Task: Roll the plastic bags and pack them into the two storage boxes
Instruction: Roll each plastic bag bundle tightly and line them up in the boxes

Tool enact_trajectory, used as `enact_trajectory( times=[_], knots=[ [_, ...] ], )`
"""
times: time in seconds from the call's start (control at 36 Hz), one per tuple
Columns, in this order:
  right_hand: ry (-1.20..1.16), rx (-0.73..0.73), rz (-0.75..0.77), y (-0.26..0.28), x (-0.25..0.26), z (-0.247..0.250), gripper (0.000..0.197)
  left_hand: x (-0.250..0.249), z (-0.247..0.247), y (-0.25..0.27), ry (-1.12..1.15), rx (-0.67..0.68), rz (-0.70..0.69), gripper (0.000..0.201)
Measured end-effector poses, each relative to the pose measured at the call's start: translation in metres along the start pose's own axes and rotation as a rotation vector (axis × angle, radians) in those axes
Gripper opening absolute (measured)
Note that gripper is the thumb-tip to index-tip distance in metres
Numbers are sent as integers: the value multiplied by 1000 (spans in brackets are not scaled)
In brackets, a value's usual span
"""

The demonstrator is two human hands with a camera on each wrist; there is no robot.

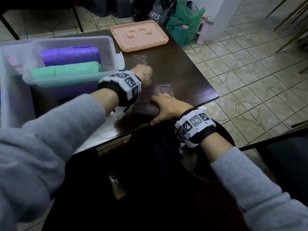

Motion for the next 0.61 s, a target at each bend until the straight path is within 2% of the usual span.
enact_trajectory(
  times=[0.06, 0.14, 0.39, 0.53, 0.61],
  knots=[
    [25, -2, 5, 1, 1, -2, 84, 5, -26, 1, 39, 126, -17, 42],
    [52, -26, 20, 2, 3, -2, 90, 12, -46, 4, 26, 199, -30, 57],
    [-9, -101, 83, 2, 15, 9, 74, 19, -45, 10, 62, 157, -112, 62],
    [10, -73, 93, 1, 19, 7, 66, 20, -40, 14, 101, 108, -98, 68],
    [20, -56, 101, -1, 18, 3, 72, 23, -43, 15, 142, 115, -80, 73]
  ],
)
Point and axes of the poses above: each hand's wrist, its own y-axis away from the middle knuckle, its own z-axis out of the back of the hand, x = y × z, the point moved 8 cm from there along -y, towards the middle knuckle, and after that the axes turned 6 degrees about -z, right-handed, at the moved point
